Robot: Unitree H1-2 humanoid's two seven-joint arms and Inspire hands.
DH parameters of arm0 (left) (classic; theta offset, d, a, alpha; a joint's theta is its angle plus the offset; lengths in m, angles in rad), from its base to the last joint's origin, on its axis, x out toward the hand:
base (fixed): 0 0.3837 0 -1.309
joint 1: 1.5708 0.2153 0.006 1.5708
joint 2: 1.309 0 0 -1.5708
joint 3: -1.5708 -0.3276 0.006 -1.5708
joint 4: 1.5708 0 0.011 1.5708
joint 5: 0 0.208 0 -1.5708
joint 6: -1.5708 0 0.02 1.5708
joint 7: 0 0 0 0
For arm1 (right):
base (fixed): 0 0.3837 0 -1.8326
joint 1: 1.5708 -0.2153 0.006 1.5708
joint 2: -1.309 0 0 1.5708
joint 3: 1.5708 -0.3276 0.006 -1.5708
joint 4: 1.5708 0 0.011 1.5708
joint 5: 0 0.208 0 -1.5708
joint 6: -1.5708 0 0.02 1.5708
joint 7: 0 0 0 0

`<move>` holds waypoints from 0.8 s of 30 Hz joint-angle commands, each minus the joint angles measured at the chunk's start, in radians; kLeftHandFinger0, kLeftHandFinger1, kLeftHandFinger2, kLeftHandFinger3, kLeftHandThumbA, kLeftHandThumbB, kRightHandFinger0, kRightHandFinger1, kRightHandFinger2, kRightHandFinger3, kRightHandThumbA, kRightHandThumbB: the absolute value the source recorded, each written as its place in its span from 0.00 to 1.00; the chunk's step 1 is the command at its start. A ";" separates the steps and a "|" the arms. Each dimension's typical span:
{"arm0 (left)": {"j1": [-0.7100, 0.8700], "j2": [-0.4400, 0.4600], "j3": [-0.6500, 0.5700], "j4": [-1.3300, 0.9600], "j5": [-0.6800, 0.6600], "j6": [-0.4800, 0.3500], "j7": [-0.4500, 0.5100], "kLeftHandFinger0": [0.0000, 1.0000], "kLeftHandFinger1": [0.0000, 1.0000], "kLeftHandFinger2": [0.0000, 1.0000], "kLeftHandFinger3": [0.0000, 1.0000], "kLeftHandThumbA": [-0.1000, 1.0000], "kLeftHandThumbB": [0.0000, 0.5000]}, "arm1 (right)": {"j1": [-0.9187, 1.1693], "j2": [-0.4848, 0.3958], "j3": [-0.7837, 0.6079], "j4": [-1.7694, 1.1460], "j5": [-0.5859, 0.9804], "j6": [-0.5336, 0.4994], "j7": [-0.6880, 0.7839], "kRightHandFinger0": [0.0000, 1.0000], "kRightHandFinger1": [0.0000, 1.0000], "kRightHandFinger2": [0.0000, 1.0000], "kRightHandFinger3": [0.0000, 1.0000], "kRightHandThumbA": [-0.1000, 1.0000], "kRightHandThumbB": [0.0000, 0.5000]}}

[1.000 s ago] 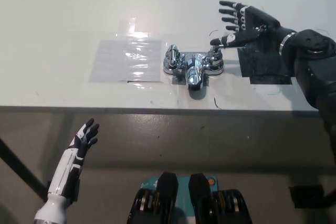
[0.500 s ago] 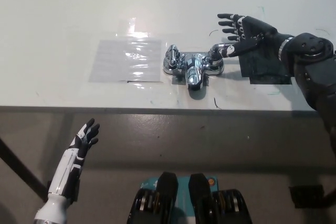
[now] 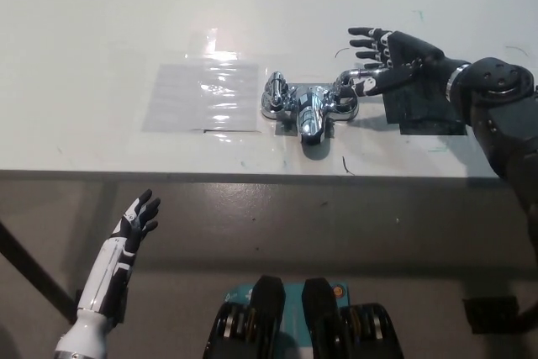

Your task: The faucet is at the center of the desk and the robot turn off the faucet by turning the right faucet handle using the right hand

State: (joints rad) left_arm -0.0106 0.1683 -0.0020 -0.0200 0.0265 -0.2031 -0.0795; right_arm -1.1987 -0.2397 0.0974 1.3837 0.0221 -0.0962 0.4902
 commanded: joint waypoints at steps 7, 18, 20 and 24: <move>-0.020 0.004 0.000 -0.027 -0.001 -0.041 -0.006 1.00 1.00 1.00 1.00 1.00 0.47 | -0.016 0.050 -0.018 -0.068 0.028 0.011 0.172 1.00 1.00 1.00 1.00 1.00 0.91; -0.019 0.002 0.001 -0.032 0.000 -0.030 -0.004 1.00 1.00 1.00 1.00 1.00 0.50 | 0.041 0.079 -0.014 -0.165 0.041 0.041 0.278 1.00 1.00 1.00 1.00 1.00 0.94; -0.021 0.004 0.001 -0.031 0.001 -0.033 -0.005 1.00 1.00 1.00 1.00 1.00 0.49 | 0.056 0.080 -0.015 -0.197 0.046 0.055 0.285 1.00 1.00 1.00 1.00 1.00 0.89; -0.025 0.008 0.000 -0.030 0.000 -0.033 -0.009 1.00 1.00 1.00 1.00 1.00 0.48 | 0.113 0.082 -0.023 -0.318 0.070 0.084 0.288 1.00 1.00 1.00 1.00 1.00 0.91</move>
State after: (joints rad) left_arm -0.0144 0.1683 -0.0015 -0.0199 0.0264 -0.2039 -0.0811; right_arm -1.0914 -0.2183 0.0803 1.1719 0.0327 -0.0532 0.6785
